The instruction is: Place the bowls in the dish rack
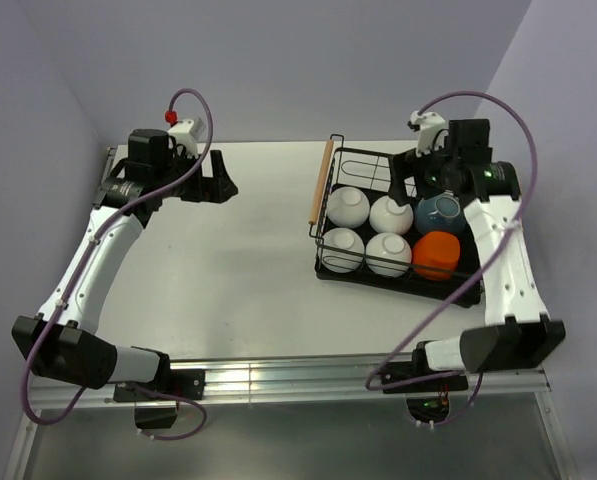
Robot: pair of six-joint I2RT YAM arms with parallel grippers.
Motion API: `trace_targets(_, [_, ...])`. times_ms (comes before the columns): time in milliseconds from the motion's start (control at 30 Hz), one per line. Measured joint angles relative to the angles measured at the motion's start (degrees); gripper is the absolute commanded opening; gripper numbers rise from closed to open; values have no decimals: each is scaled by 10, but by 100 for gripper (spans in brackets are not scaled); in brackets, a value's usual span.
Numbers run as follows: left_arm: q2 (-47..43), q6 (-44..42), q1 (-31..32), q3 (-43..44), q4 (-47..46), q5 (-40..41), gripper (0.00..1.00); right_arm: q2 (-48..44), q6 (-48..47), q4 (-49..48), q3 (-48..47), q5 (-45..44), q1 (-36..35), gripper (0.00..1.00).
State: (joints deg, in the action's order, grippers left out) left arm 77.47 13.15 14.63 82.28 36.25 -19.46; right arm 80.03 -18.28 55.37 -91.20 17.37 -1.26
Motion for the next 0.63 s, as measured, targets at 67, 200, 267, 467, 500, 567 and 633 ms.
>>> trace_targets(67, [-1, -9, -9, 0, 22, 12, 99, -50, 21, 0, 0, 11, 0, 100])
trace_targets(200, [-26, -26, -24, -24, 38, 31, 99, -150, 52, -2, 28, 25, 0, 100])
trace_targets(267, [-50, -31, -27, -40, 52, 43, 100, -195, 63, -1, 56, 30, 0, 100])
trace_targets(467, [-141, -46, -27, -79, 73, 75, 100, -302, 71, 4, 163, 34, 0, 100])
trace_targets(500, [-158, -48, -27, -86, 76, 81, 99, -318, 71, 7, 183, 34, 0, 100])
trace_targets(567, [-191, -50, -27, -98, 83, 91, 99, -340, 71, 11, 212, 32, 1, 100])
trace_targets(633, [-217, -53, -27, -103, 89, 100, 100, -359, 69, 17, 232, 32, 3, 100])
